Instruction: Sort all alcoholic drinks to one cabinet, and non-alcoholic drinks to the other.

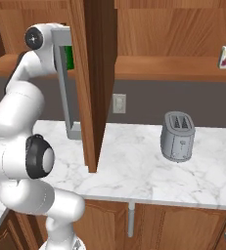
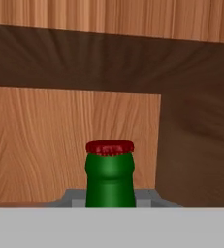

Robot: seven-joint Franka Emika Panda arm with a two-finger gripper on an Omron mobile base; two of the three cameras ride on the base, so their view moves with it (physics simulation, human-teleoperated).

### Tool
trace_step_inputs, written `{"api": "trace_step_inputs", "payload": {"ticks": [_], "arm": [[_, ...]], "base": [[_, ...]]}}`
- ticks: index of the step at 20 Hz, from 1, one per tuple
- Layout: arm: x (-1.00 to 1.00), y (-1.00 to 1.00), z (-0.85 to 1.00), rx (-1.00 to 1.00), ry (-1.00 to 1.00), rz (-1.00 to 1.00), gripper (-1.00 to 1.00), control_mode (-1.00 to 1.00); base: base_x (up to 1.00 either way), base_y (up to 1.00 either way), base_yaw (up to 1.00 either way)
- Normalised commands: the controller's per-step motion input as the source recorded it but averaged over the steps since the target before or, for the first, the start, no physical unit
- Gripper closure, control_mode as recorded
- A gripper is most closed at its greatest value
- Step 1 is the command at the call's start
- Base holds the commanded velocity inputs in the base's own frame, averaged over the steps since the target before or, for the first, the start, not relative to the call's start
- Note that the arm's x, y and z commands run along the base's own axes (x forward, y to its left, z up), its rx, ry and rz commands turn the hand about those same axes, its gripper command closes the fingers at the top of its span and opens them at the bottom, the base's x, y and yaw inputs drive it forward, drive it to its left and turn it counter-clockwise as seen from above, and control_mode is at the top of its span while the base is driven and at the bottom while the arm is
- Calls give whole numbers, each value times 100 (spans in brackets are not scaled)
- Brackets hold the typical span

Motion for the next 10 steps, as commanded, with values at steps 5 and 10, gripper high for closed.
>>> {"api": "trace_step_inputs", "payload": {"ticks": [5,10], "arm": [[23,-1,0,0,0,0,100,-100],[20,0,0,0,0,0,100,-100]], "base": [[0,0,0],[0,0,0]]}}
